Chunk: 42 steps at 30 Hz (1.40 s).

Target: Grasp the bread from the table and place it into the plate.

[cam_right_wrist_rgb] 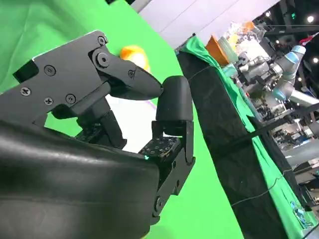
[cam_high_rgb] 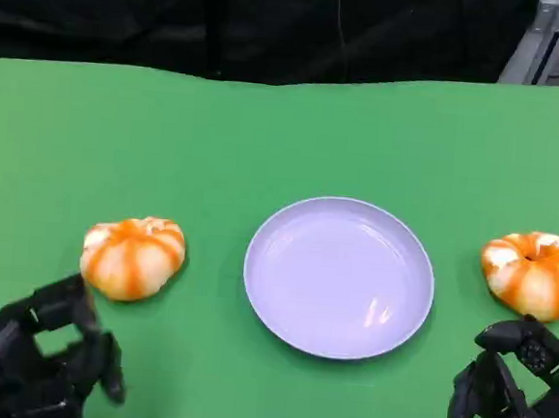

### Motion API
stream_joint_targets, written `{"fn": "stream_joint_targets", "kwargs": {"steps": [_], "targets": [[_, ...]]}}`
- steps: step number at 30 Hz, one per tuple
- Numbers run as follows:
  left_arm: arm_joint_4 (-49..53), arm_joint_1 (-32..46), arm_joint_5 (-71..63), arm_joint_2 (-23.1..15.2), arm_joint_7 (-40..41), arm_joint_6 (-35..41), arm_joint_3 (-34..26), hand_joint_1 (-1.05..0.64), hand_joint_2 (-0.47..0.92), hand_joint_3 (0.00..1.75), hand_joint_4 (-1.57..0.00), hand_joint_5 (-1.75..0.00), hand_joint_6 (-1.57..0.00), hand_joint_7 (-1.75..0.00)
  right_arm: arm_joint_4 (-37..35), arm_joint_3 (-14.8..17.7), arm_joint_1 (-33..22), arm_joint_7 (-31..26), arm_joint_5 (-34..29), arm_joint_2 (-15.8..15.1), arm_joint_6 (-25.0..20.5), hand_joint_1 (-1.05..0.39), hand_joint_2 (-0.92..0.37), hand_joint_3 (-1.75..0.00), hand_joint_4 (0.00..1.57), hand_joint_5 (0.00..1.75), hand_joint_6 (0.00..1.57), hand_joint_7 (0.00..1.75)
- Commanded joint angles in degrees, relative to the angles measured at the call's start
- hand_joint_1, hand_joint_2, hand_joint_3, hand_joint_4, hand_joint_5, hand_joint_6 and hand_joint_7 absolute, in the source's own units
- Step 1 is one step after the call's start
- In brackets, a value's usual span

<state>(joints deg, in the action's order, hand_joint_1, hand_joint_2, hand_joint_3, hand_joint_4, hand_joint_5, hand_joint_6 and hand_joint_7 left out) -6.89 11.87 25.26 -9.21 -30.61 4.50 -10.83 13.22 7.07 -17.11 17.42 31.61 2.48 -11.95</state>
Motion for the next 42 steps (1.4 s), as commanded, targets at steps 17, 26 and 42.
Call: {"fn": "stream_joint_targets", "kwargs": {"steps": [17, 26, 42], "targets": [[2.8, -9.3, -63.8, -12.0, 31.1, -31.5, 4.8, -0.82, 0.92, 0.18, -0.44, -0.19, -0.63, -0.01, 0.6, 1.0, 0.5, -0.5, 0.2, -1.1, -0.9, -0.15, -0.63, -0.96, 0.84, 1.72, 0.84, 1.36], [9.5, -16.4, -70.4, -14.2, 35.5, -26.7, 11.5, -0.91, 0.92, 0.09, -0.41, -0.11, -0.54, 0.0, 0.0, 1.2, 0.6, 0.1, 0.6, -0.7, -0.9, -0.15, -0.61, -0.99, 0.83, 1.74, 0.83, 1.37], [31.4, -29.2, -70.5, -14.2, 37.6, -19.3, 22.1, -0.94, 0.92, 0.09, -0.33, -0.03, -0.48, 0.0, 0.4, 0.8, 0.7, -0.9, -0.1, -0.4, -1.4, -0.14, -0.6, -1.0, 0.84, 1.73, 0.83, 1.38]]}}
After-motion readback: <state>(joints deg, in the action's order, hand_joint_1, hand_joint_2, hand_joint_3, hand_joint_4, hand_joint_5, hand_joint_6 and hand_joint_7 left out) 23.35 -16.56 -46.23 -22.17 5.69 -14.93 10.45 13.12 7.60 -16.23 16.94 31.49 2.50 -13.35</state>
